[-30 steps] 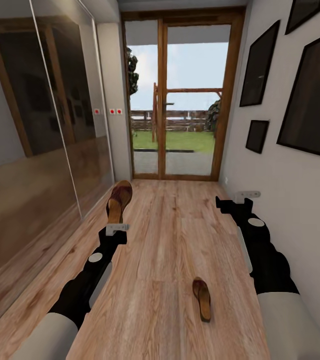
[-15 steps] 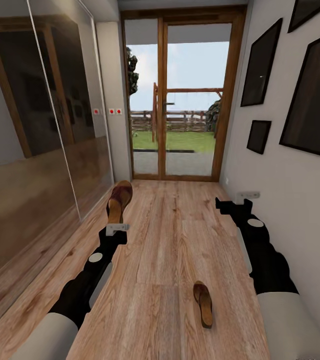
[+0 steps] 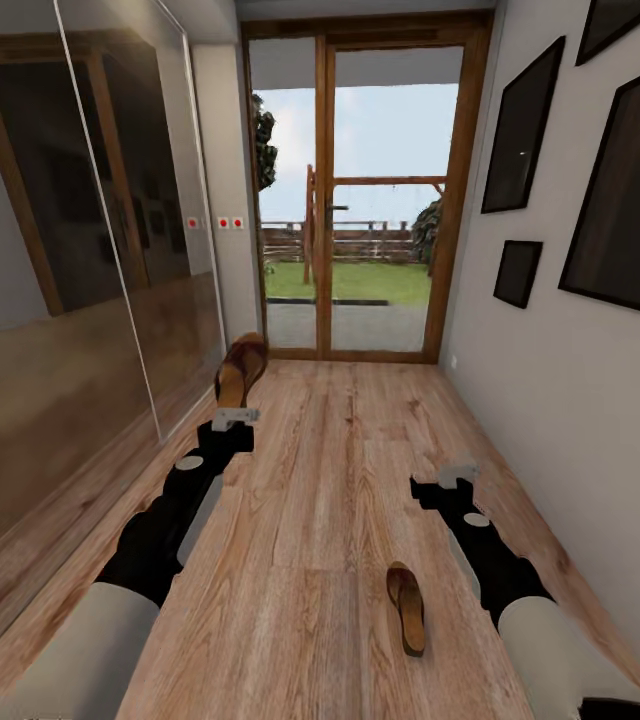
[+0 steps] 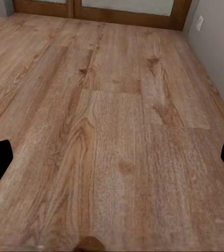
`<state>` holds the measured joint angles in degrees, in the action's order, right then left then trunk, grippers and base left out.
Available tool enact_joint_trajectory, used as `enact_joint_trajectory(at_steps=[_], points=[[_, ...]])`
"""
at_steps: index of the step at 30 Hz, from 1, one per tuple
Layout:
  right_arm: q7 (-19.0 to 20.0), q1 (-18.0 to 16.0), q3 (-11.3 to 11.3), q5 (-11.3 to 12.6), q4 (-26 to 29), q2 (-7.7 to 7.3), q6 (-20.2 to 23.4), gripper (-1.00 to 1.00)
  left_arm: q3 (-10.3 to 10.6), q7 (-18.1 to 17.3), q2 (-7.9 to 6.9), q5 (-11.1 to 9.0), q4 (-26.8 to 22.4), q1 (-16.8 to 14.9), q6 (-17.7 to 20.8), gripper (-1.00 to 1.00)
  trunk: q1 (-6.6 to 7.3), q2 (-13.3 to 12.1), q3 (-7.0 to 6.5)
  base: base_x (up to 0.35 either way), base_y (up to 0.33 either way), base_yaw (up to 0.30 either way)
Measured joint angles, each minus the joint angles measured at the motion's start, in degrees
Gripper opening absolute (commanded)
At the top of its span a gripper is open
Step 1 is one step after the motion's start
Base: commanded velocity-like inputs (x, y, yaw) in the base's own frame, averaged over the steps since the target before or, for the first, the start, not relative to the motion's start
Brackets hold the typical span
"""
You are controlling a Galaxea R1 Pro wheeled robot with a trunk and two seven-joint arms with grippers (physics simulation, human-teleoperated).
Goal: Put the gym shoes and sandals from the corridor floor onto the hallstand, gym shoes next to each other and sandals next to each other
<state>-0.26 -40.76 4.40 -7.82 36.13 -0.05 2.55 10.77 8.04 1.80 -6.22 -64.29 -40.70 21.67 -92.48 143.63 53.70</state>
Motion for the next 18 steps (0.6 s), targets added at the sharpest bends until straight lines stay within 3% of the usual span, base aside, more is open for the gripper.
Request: enact_joint_trajectory(at_steps=[6, 18], points=[[0.02, 0.0, 0.13, 0.06, -4.34, -0.03, -1.43, 1.0, 0.06, 0.01, -0.03, -0.06, -11.03, -0.93, 7.19, -1.0, 0.0, 0.0, 0.0, 0.0, 0.0, 0.0], [-0.03, 0.0, 0.11, 0.07, -4.45, -0.04, -1.67, 1.0, 0.45, 0.02, 0.06, -0.14, -13.96, -1.01, 8.64, -1.0, 0.0, 0.0, 0.0, 0.0, 0.0, 0.0]])
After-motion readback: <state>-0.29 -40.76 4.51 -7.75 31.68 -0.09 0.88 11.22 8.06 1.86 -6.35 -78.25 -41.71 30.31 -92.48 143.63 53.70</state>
